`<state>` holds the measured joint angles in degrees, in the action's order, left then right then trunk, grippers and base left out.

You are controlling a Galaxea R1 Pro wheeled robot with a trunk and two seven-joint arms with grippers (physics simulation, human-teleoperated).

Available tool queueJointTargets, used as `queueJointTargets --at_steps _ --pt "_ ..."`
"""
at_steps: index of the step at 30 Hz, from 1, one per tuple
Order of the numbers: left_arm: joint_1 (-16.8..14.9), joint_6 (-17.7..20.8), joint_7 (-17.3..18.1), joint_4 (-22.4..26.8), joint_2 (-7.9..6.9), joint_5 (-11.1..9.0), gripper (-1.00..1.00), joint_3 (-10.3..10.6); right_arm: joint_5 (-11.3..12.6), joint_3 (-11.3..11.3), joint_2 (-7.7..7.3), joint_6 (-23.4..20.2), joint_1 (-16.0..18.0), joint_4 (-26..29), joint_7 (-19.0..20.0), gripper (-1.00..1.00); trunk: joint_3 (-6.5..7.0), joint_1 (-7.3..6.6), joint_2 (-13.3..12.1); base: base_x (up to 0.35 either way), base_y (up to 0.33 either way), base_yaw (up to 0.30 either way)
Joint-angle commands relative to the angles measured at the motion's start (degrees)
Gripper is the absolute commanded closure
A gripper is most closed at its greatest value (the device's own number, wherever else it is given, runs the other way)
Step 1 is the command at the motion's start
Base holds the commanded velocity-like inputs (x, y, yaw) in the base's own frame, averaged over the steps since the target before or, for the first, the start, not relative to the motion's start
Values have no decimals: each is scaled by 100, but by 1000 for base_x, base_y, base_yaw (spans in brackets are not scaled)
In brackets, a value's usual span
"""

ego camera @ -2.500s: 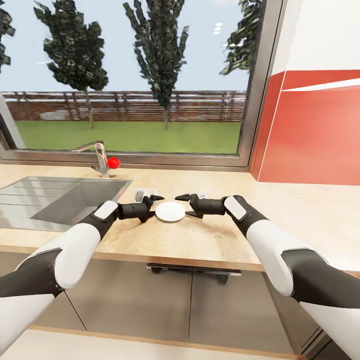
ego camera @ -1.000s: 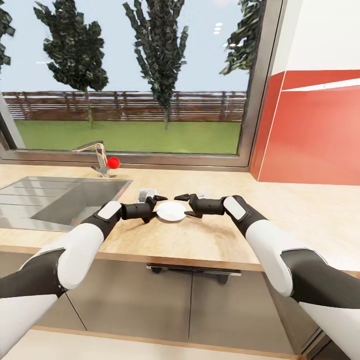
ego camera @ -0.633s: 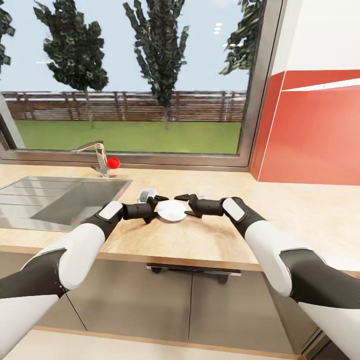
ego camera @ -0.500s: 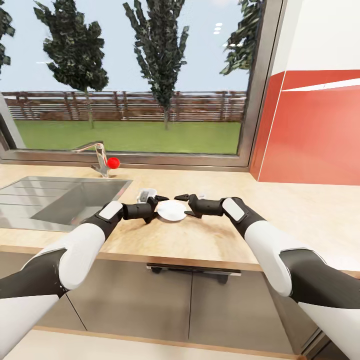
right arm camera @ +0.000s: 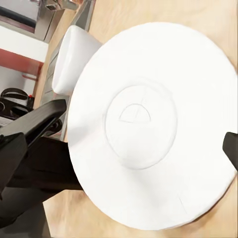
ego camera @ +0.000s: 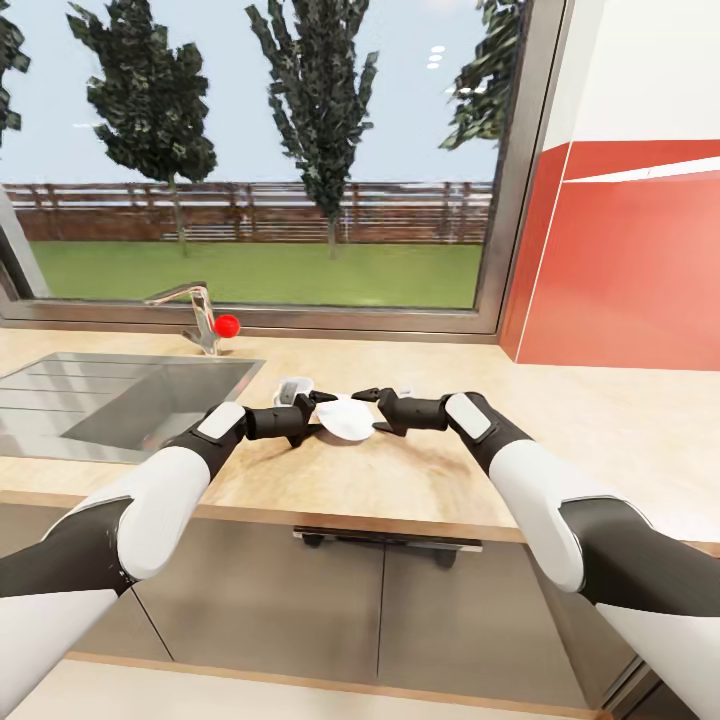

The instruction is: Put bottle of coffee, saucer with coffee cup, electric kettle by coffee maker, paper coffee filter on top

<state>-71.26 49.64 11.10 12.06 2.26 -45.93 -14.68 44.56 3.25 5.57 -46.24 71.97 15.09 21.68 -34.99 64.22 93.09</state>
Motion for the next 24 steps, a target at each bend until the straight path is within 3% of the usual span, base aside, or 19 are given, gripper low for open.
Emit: queueJointTargets --at_steps 1,19,24 --pt "-2 11 15 -2 2 181 -100 9 -264 126 -6 54 1 -56 -6 -100 -8 0 2 0 0 0" --pt "-2 11 17 -3 12 181 -100 23 -246 124 -3 54 1 -59 -32 -100 -8 0 2 0 0 0" --pt "-2 11 24 -2 79 181 -100 37 -246 124 -3 54 1 -59 -32 -100 -8 0 2 0 0 0"
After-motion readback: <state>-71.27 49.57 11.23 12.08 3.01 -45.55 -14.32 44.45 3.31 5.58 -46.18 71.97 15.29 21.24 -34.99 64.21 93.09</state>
